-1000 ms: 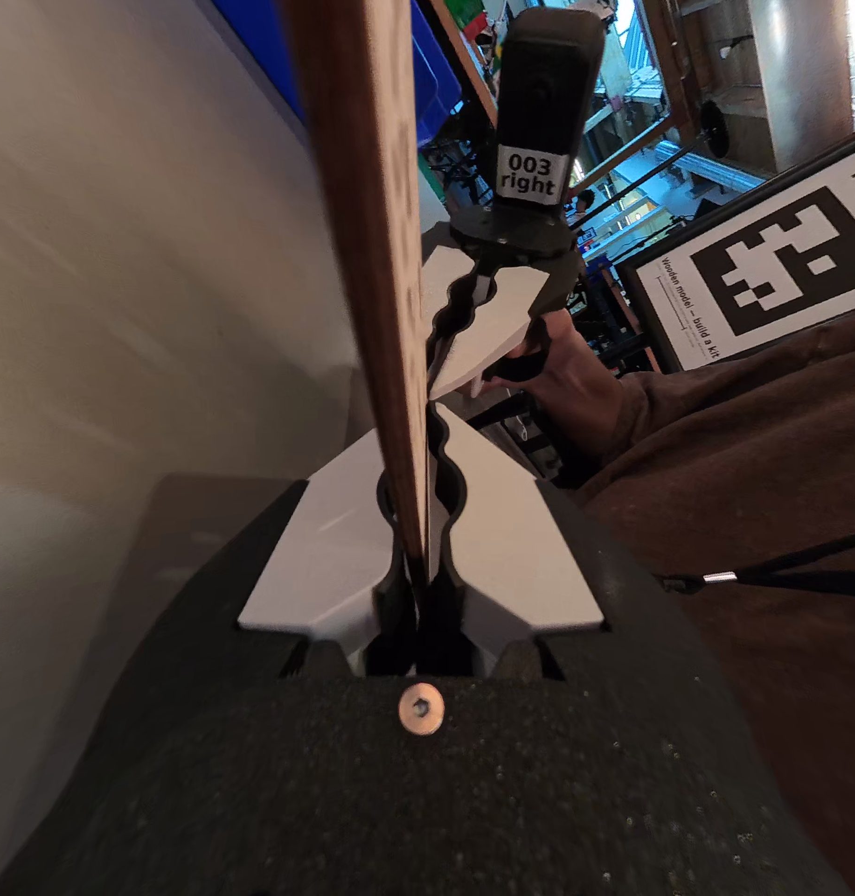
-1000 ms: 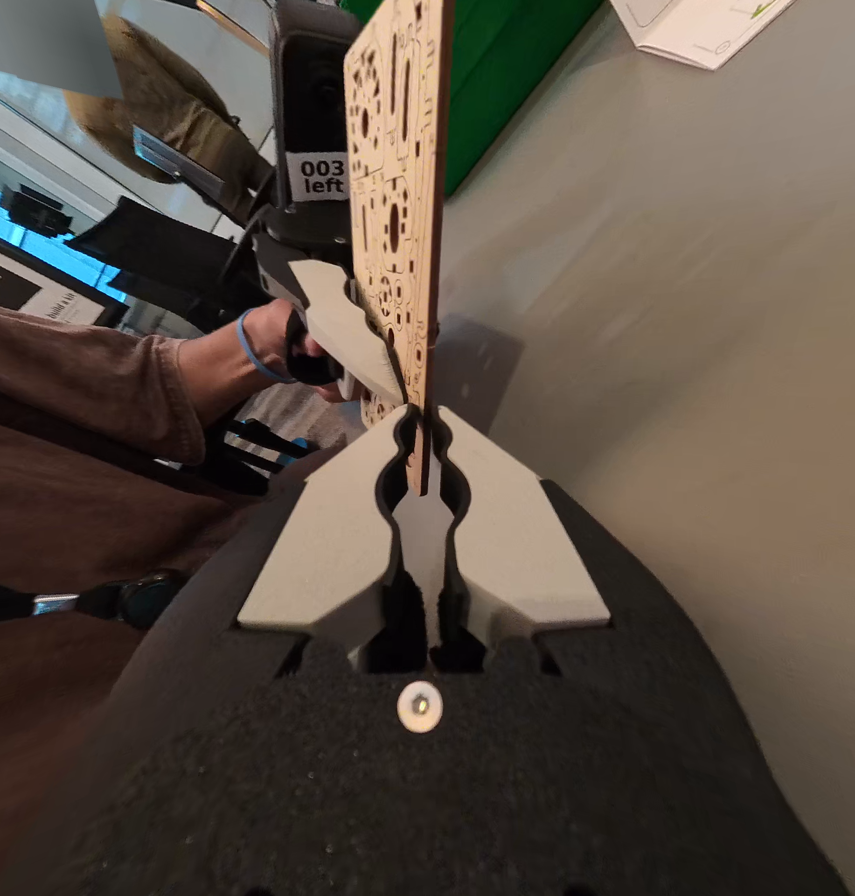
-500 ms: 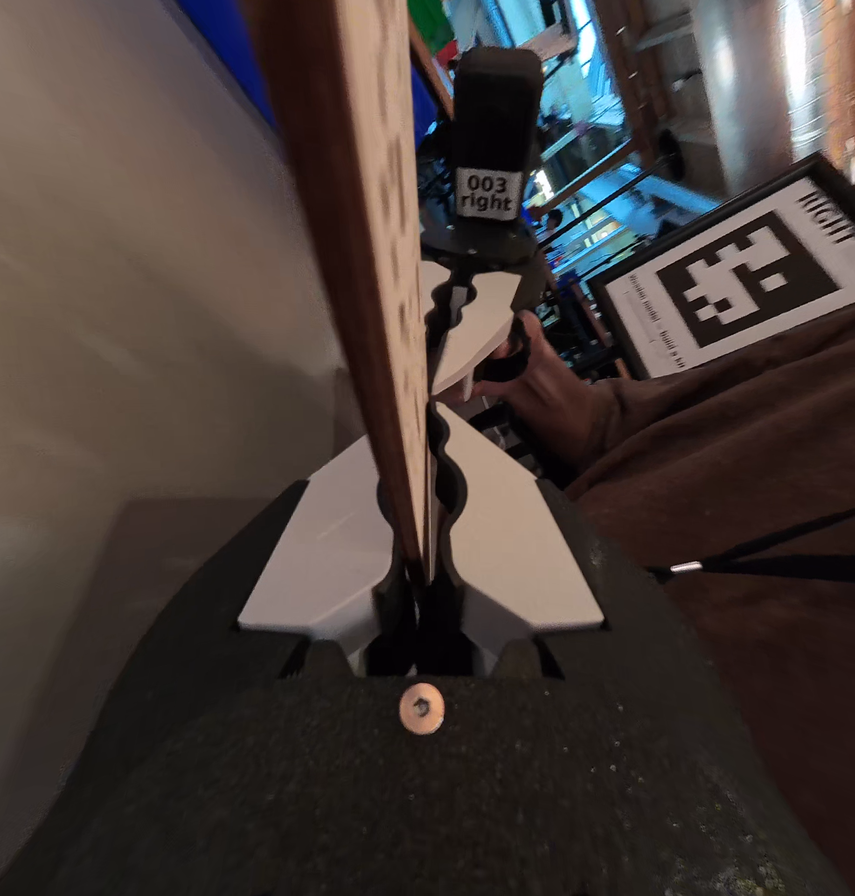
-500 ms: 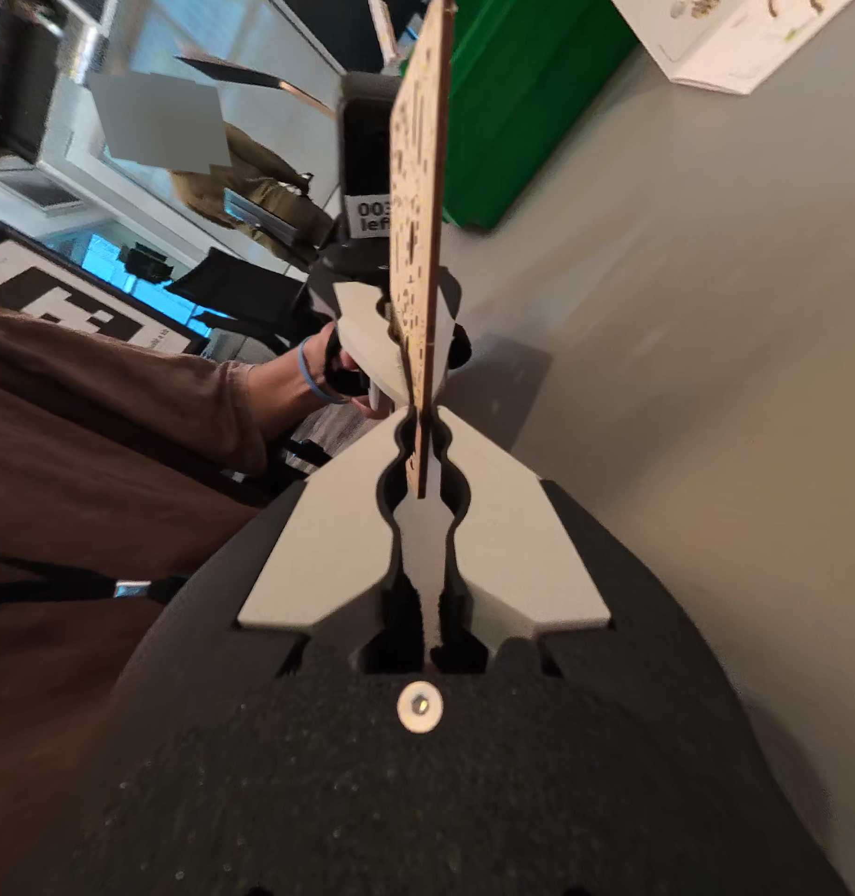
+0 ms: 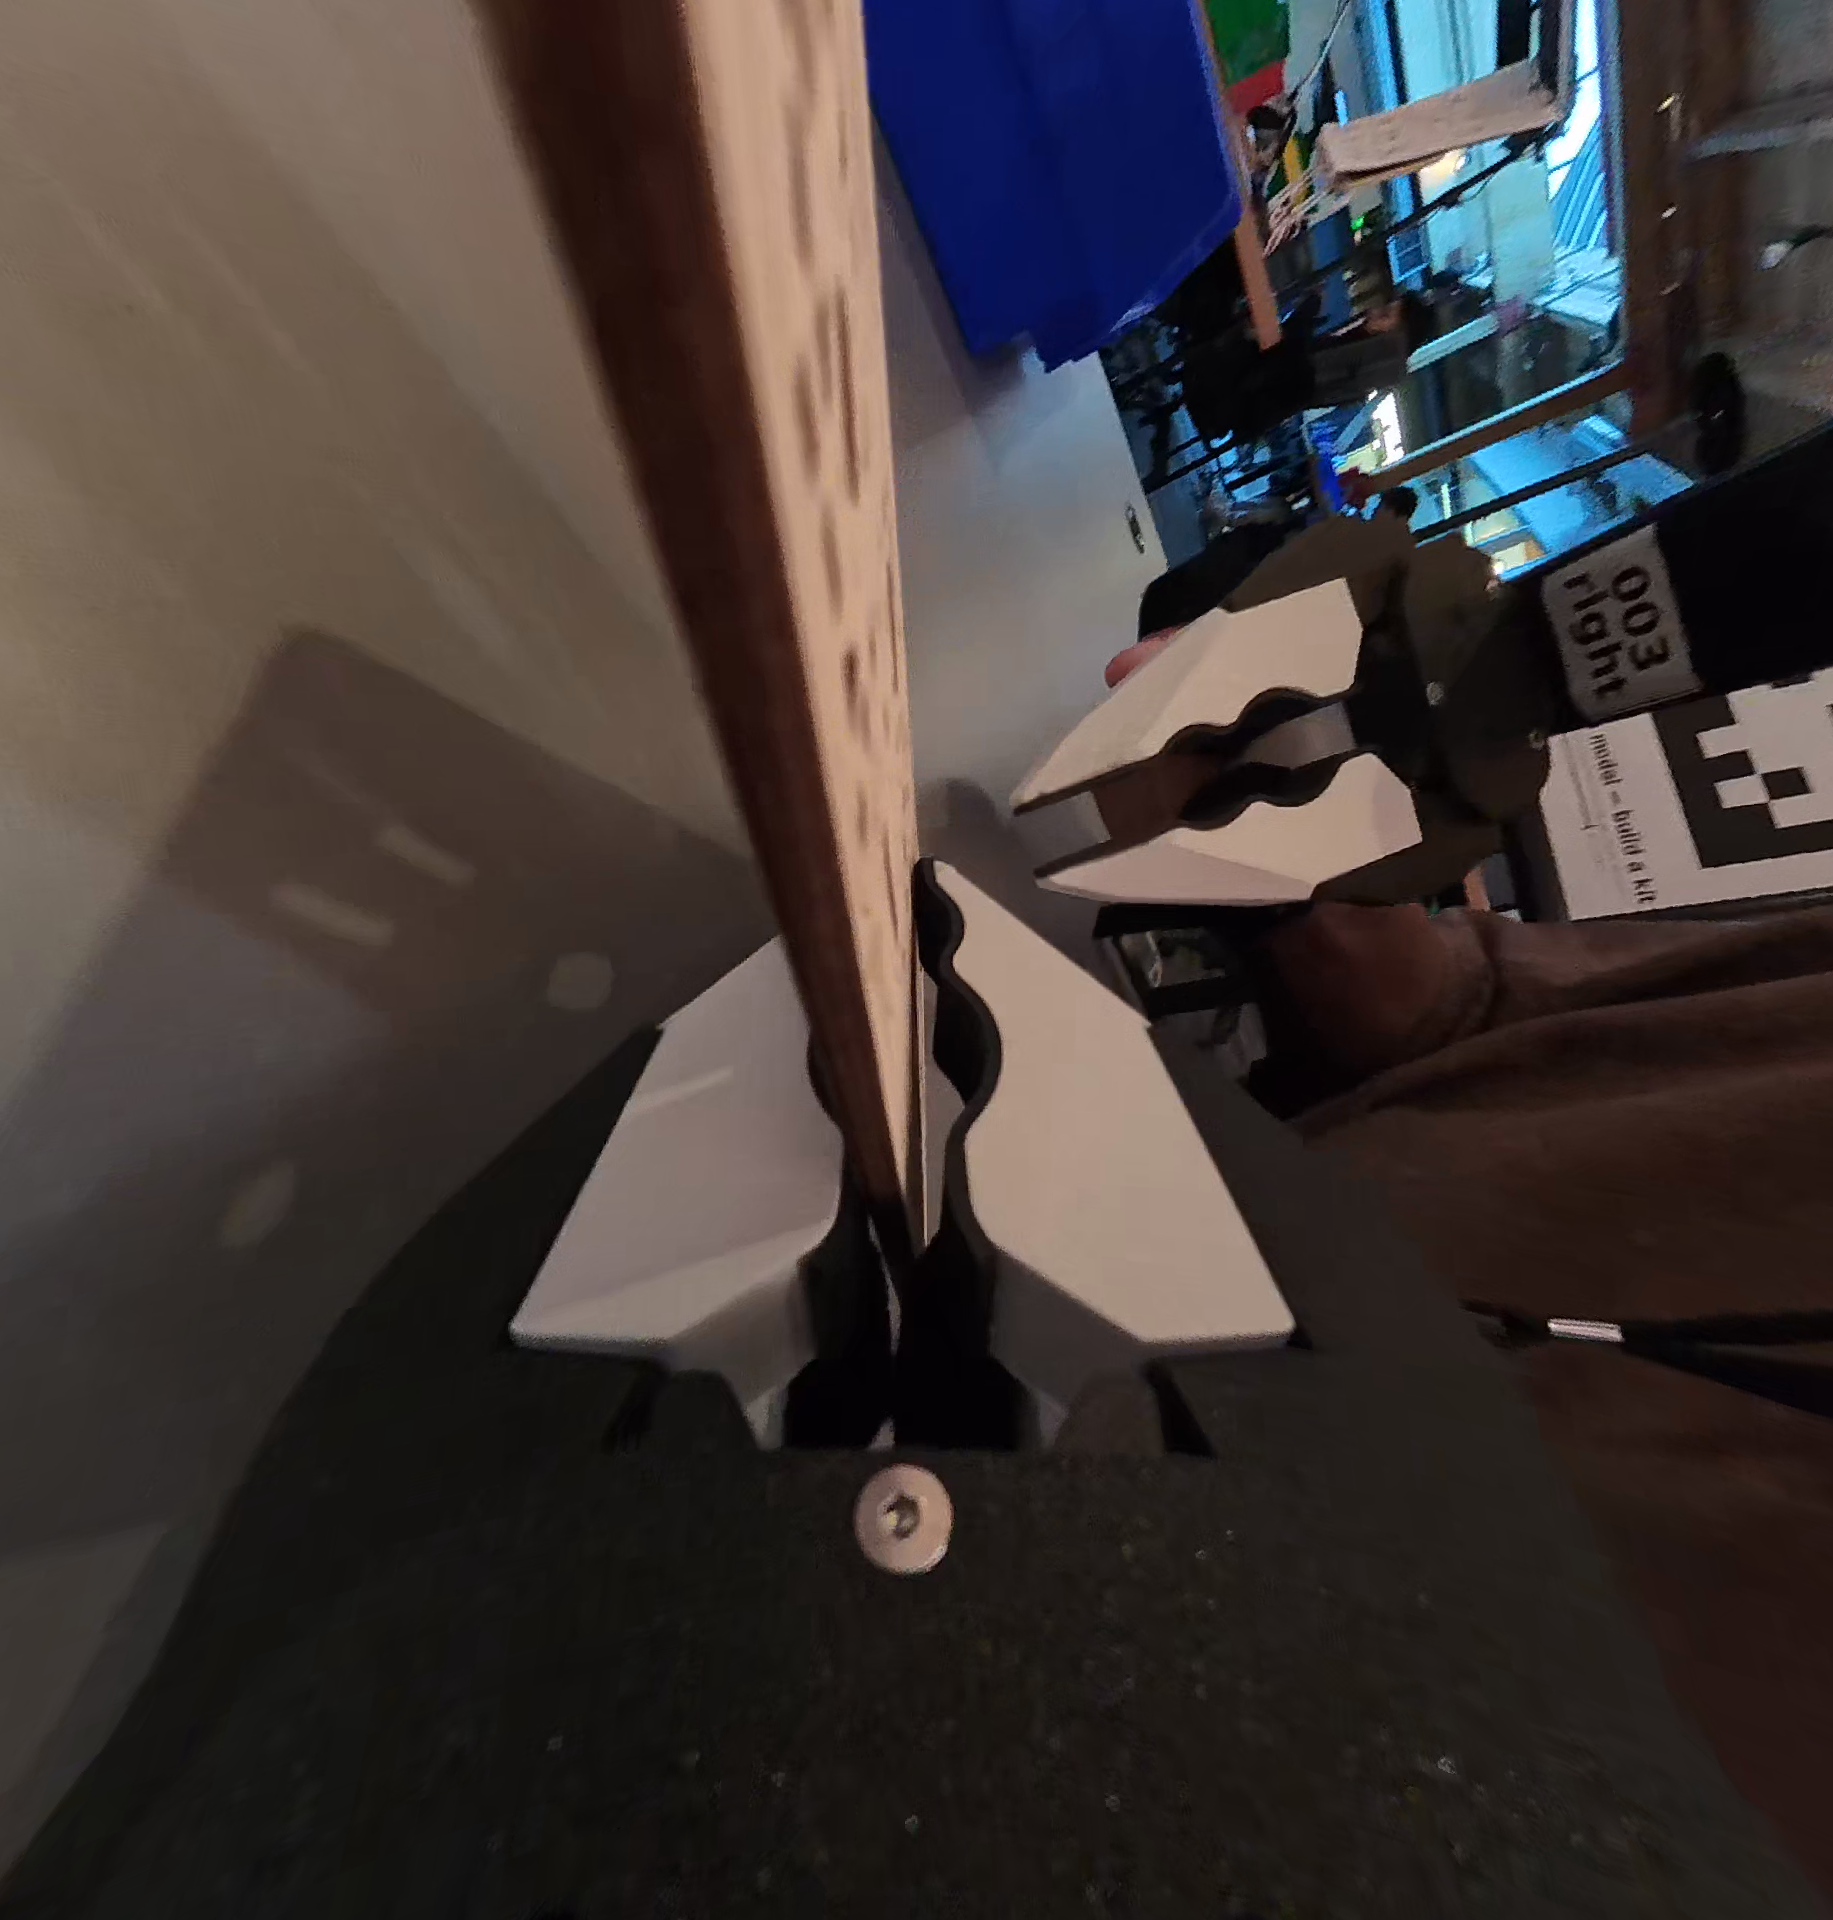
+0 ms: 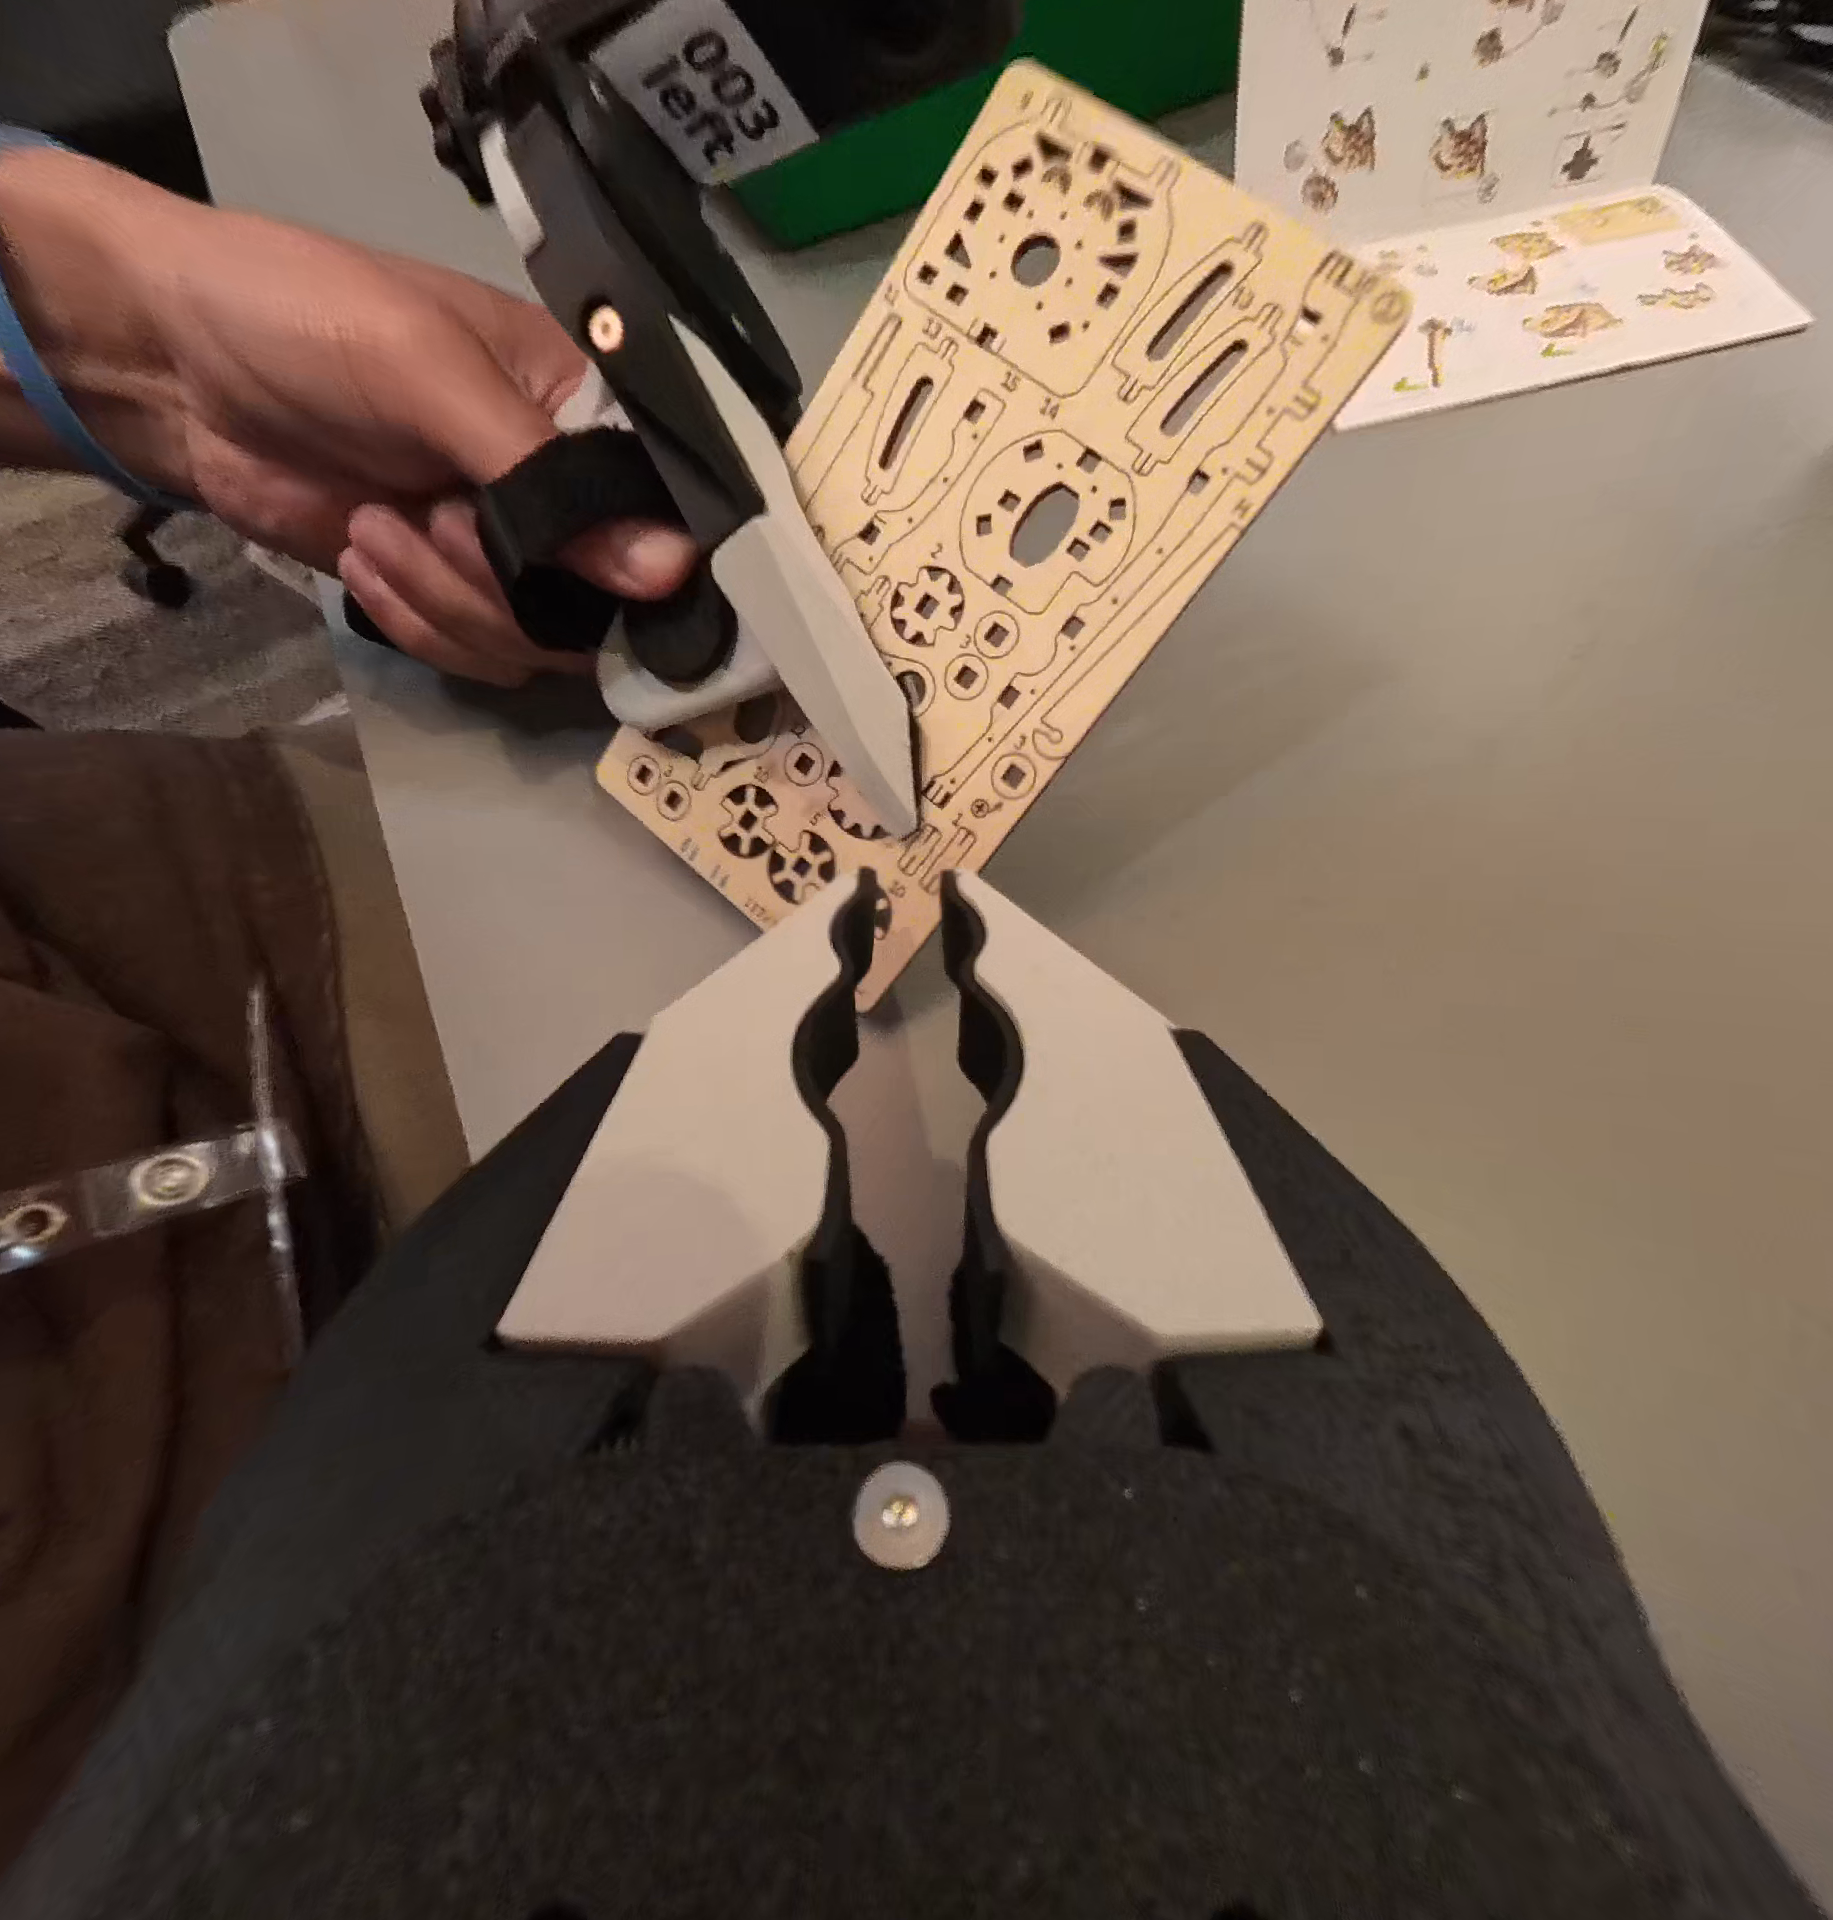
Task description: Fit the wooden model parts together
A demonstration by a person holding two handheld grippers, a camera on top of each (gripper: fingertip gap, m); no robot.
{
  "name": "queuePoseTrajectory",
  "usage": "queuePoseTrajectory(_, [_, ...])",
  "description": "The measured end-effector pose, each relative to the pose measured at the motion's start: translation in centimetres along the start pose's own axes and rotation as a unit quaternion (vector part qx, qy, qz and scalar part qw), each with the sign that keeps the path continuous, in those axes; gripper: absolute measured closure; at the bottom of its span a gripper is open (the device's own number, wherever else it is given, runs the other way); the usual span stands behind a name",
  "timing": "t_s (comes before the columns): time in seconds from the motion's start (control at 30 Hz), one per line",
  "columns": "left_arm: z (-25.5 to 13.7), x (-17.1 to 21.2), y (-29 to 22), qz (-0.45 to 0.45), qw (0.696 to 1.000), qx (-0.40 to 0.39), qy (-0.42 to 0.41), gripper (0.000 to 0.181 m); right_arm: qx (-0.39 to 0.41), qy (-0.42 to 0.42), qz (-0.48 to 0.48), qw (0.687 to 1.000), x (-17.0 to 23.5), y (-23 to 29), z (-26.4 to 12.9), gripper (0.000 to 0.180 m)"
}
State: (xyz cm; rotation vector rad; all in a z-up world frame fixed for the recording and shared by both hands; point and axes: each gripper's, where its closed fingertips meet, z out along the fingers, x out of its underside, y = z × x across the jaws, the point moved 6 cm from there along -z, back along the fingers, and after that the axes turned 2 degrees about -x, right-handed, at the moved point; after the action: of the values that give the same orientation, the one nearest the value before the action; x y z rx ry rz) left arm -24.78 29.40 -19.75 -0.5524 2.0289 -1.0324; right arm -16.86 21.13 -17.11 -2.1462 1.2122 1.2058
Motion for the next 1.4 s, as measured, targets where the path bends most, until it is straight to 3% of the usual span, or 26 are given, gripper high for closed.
queuePoseTrajectory(0.27, [0.3, 0.1, 0.1, 0.015, 1.0, -0.023, 0.007, 0.179, 0.023, 0.041, -0.032, 0.998, 0.6, 0.9, 2.0, 0.151])
queuePoseTrajectory(0.43, [0.3, 0.1, 0.3, 0.03, 0.999, -0.036, 0.005, 0.178, 0.083, 0.039, -0.046, 0.995, 0.7, 0.9, 2.4, 0.16])
queuePoseTrajectory(0.6, [0.3, 0.1, 0.0, 0.049, 0.998, -0.037, 0.004, 0.178, 0.084, 0.04, -0.01, 0.996, 0.6, 0.4, 2.3, 0.18])
queuePoseTrajectory(0.8, [0.3, 0.1, -0.1, 0.045, 0.998, -0.032, -0.001, 0.179, 0.026, 0.05, 0.05, 0.997, 0.7, -0.1, 1.7, 0.179])
queuePoseTrajectory(1.0, [0.3, 0.0, 0.1, 0.034, 0.999, -0.027, 0.002, 0.179, 0.072, 0.046, -0.024, 0.996, 0.2, -0.4, 1.3, 0.18])
queuePoseTrajectory(1.4, [0.2, -0.1, 0.2, 0.056, 0.997, -0.05, -0.003, 0.178, 0.085, 0.074, -0.032, 0.993, 0.3, -0.7, 2.5, 0.18])
